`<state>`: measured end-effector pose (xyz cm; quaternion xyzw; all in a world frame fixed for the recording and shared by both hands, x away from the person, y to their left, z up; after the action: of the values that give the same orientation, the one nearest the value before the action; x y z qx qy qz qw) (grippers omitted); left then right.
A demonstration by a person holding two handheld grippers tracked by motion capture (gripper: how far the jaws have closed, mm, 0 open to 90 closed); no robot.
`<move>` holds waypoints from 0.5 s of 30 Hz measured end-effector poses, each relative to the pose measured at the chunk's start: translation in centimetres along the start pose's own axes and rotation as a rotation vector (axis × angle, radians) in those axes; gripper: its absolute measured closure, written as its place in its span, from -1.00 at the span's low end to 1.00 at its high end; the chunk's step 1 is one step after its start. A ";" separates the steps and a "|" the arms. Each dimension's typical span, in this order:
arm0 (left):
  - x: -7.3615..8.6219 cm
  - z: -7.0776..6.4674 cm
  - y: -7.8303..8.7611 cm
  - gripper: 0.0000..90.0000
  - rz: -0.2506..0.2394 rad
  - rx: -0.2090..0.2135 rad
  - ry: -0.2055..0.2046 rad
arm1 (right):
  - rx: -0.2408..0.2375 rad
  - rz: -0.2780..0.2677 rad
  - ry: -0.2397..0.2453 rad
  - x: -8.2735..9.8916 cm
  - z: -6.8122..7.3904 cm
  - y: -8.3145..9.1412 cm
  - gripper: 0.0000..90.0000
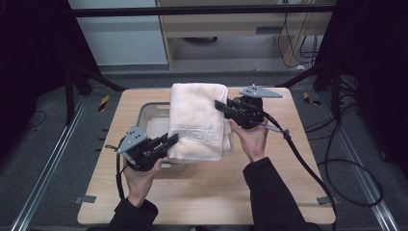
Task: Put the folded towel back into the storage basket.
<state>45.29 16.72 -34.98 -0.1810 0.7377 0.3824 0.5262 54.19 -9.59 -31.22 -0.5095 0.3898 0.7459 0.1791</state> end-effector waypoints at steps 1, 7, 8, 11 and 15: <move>0.0 0.1 0.1 0.73 -0.002 -0.002 0.005 | 0.000 0.000 0.000 -0.1 0.1 -0.1 0.57; -0.2 0.5 0.5 0.73 -0.011 -0.009 0.012 | -0.002 -0.003 0.008 -0.4 0.6 -0.4 0.57; -0.3 0.6 0.7 0.73 -0.012 -0.015 0.014 | -0.003 -0.006 0.009 -0.6 0.7 -0.6 0.57; -0.3 0.9 0.8 0.73 -0.011 -0.022 0.016 | -0.001 -0.004 0.013 -0.8 1.0 -0.8 0.57; -0.4 1.3 1.2 0.73 -0.015 -0.033 0.023 | -0.004 -0.011 0.012 -0.8 1.3 -1.4 0.57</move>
<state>45.43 18.43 -34.39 -0.1996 0.7358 0.3886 0.5175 54.64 -7.59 -30.78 -0.5166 0.3865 0.7425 0.1800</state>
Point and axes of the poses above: each handheld gripper's, and its own axes: y roughly backward along the jaws, x roughly out of its underside, z roughly to its left, the point moved 3 cm from there along -y, roughly forward along the jaws, and after that the axes turned 8 degrees about z, right-handed, at the moved point
